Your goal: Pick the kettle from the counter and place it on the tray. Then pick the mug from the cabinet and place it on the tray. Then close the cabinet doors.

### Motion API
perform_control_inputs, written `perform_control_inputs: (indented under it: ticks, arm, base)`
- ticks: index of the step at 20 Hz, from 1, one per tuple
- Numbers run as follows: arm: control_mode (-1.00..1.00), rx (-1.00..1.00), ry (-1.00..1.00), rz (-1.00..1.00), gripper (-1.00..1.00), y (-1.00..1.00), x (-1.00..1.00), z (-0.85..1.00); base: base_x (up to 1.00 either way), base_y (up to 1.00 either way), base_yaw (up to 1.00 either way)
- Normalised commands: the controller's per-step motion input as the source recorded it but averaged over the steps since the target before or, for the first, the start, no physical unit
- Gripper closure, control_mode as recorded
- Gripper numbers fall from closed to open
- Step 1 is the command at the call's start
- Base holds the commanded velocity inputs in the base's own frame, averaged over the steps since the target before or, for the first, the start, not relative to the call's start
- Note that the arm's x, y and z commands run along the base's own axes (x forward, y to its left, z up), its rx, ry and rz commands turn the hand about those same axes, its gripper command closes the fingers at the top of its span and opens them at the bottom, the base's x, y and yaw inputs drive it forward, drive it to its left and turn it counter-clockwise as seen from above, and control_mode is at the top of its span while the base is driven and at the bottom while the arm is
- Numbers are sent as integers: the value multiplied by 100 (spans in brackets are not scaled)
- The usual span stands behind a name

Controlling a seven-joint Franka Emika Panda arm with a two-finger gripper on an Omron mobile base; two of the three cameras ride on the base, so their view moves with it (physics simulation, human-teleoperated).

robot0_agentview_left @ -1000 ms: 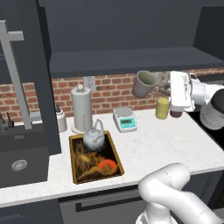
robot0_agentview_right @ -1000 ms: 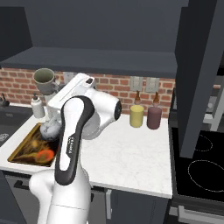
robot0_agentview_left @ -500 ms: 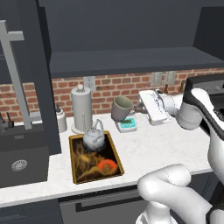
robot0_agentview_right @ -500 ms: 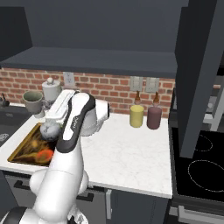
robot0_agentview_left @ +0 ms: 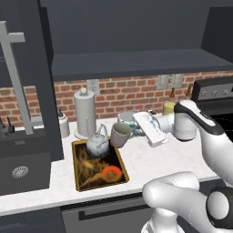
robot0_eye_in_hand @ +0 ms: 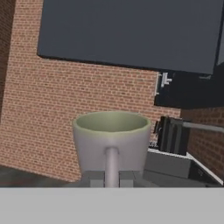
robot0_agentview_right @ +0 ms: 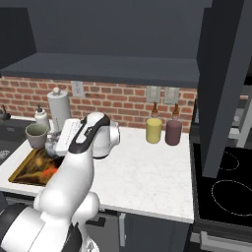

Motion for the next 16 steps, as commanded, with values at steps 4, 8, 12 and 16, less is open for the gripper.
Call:
perform_control_inputs:
  ticks: [4,8,12,16]
  arm:
    - [-100,0,0,11,100,9,5,-63]
    - [-100,0,0,2,100,8,14,-62]
    - [-100,-3,1,0,100,5,19,-60]
    - [-100,-4,3,0,100,6,16,-58]
  base:
    - [0,0,0]
    - [0,0,0]
    - [0,0,0]
    - [0,0,0]
